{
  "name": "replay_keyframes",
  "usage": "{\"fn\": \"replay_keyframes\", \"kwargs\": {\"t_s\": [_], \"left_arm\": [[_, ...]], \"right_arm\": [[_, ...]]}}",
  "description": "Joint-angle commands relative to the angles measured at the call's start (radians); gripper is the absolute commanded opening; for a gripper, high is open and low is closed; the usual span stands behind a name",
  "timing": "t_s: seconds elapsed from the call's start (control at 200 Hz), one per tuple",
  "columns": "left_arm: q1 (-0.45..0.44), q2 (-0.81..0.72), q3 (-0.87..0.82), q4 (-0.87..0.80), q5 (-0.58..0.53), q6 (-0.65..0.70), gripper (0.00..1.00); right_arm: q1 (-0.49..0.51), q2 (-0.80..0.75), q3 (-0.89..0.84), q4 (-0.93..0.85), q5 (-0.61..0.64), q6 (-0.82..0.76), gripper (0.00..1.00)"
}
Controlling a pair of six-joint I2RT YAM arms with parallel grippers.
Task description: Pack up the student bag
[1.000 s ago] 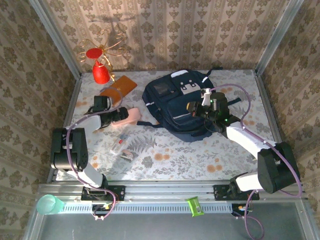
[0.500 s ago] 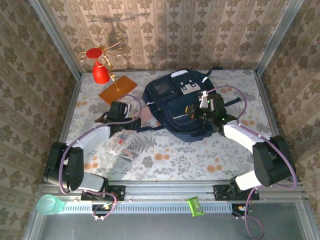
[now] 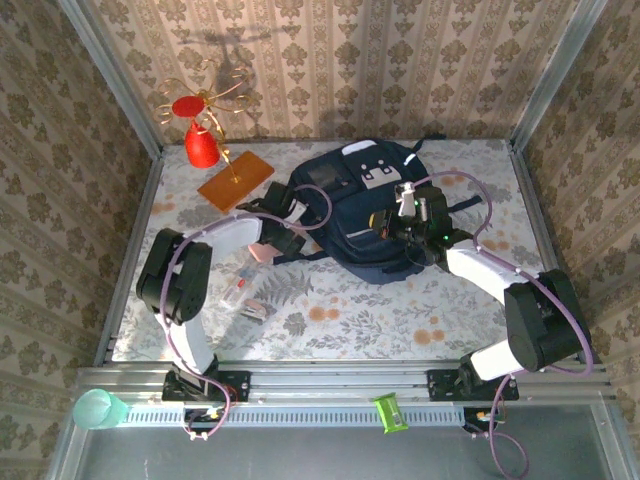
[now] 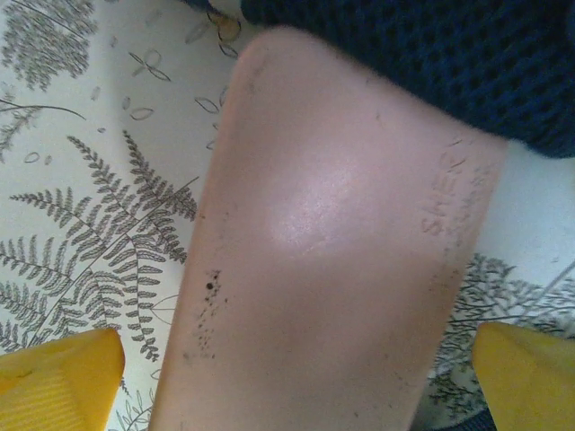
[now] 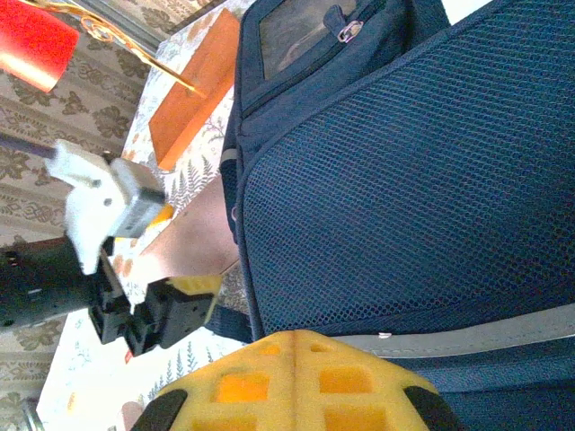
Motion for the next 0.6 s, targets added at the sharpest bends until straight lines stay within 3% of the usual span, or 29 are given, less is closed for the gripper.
{"fn": "replay_keyframes", "kwargs": {"t_s": [0.0, 0.115, 0.195, 0.3, 0.425, 0.505, 0.595], "left_arm": [[0.008, 0.031, 0.050, -0.082, -0.026, 0.056, 1.00], [0.021, 0.069, 0.073, -0.105, 0.024, 0.058, 0.94], [0.034, 0.084, 0.083, -0.119, 0.044, 0.040, 0.86], [0.040, 0.067, 0.074, -0.116, 0.068, 0.025, 0.70], [0.045, 0.010, 0.037, -0.087, 0.076, 0.009, 0.54], [0.051, -0.035, 0.011, -0.069, 0.077, -0.003, 0.47], [0.056, -0.094, -0.020, -0.046, 0.075, -0.023, 0.41]], "right_arm": [[-0.001, -0.018, 0.028, -0.004, -0.025, 0.013, 0.00], [-0.004, -0.055, 0.029, -0.048, -0.005, -0.019, 0.00], [-0.012, -0.108, 0.028, -0.120, 0.062, -0.055, 0.17], [-0.020, -0.172, 0.025, -0.275, 0.243, -0.099, 0.45], [-0.046, -0.225, -0.014, -0.346, 0.362, -0.091, 0.63], [-0.068, -0.213, -0.026, -0.356, 0.360, -0.057, 0.74], [-0.096, -0.159, -0.005, -0.374, 0.335, -0.024, 0.78]]}}
